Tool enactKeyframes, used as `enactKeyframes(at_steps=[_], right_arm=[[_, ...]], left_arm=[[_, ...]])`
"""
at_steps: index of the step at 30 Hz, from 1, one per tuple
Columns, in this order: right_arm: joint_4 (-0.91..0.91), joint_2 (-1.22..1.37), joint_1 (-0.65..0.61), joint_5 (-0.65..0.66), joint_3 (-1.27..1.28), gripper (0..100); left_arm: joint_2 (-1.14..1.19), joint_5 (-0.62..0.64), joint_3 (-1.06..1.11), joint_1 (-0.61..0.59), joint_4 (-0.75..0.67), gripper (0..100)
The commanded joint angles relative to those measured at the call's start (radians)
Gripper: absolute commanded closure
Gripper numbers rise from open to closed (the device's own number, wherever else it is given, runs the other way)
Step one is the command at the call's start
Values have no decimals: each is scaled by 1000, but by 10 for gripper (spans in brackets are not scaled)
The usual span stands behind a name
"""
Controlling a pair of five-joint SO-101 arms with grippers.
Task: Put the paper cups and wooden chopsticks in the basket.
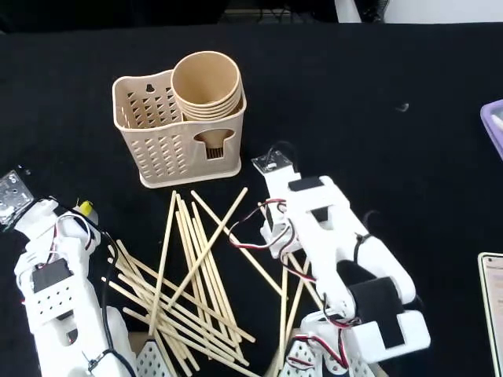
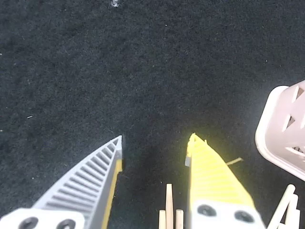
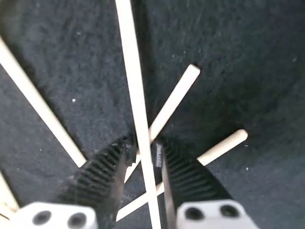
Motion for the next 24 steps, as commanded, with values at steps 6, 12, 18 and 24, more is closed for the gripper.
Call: enactKeyframes(at_steps=[6, 12, 18, 24], right_arm=[[-21, 13, -12, 12, -28, 993], [-11, -162, -12, 12, -70, 988], [-9, -354, -2, 5, -64, 988], [9, -467, 118, 11, -87, 988]], left_arm=[[-3, 5, -5, -12, -17, 780], [-3, 5, -5, -12, -17, 780], [-3, 5, -5, -12, -17, 780], [-3, 5, -5, -12, -17, 780]])
